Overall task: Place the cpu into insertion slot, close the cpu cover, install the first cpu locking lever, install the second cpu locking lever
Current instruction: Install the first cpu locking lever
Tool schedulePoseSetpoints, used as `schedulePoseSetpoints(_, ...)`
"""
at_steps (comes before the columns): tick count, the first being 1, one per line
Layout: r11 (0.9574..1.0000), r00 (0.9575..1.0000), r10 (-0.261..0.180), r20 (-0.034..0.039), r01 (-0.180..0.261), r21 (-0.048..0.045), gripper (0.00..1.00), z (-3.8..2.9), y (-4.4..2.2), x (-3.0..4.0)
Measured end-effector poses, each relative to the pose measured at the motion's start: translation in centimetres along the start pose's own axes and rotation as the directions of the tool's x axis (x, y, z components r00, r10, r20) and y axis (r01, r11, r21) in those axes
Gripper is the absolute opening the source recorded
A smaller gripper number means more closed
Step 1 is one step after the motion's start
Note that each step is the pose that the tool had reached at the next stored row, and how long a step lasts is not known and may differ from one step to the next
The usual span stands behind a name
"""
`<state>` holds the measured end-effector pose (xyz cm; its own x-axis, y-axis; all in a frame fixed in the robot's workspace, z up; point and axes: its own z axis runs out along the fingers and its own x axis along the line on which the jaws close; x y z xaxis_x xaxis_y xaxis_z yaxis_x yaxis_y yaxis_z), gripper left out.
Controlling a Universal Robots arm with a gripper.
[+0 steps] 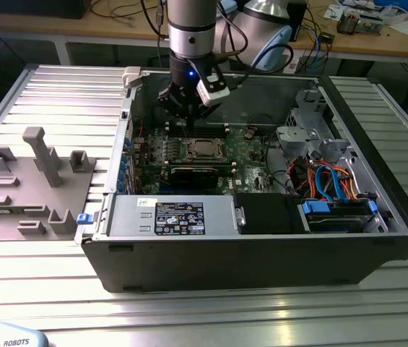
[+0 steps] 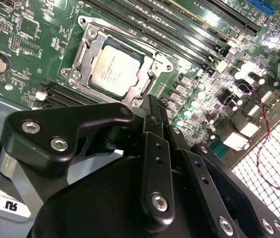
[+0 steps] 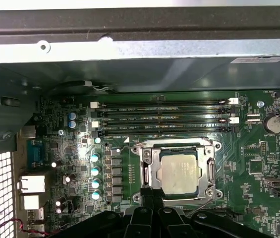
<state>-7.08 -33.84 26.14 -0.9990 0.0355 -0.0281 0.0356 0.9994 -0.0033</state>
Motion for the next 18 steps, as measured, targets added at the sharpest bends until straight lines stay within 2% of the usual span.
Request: schedulePoseSetpoints(18, 1.0, 1.0, 0.0, 0.0, 0.0, 0.0, 0.11, -0.03, -0.03, 0.95)
